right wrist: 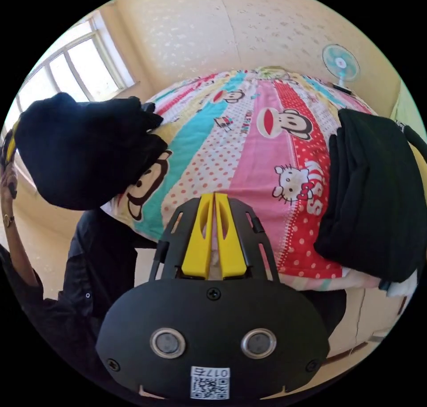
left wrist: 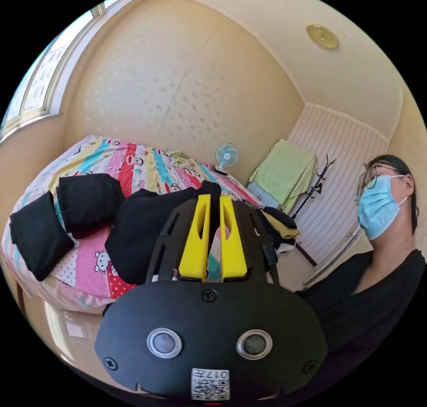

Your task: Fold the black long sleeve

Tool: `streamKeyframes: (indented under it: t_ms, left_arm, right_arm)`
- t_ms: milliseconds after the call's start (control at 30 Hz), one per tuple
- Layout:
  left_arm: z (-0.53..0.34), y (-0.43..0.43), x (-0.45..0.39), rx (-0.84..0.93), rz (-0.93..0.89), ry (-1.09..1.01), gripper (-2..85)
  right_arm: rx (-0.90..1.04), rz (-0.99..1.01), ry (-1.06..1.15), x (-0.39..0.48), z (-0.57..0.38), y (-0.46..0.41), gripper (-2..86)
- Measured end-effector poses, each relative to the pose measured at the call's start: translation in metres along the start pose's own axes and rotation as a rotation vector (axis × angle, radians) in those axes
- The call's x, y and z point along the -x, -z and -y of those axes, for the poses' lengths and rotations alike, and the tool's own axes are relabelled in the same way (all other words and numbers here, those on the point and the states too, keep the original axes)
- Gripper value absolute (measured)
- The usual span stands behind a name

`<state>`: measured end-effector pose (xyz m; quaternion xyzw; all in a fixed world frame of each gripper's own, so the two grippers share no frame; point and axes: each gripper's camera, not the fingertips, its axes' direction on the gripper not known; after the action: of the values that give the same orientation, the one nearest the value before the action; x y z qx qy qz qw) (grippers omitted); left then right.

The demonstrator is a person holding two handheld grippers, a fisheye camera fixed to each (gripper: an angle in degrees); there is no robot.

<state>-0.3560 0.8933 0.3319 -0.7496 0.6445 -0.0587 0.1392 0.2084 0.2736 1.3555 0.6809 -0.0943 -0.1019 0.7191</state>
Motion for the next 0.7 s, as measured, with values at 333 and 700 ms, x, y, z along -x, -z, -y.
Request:
streamKeyframes:
  t_ms: [333, 700]
  left_arm:
    - [0.045, 0.132, -0.020, -0.321, -0.638, -0.086, 2.0]
    - [0.087, 0.148, -0.047, -0.366, -1.047, -0.065, 2.1]
  right_arm:
    - [-0.408, 0.639, 0.280, 0.062, 0.002, 0.136, 7.8]
    - [-0.583, 0.815, 0.832, 0.143, -0.063, 0.182, 14.3]
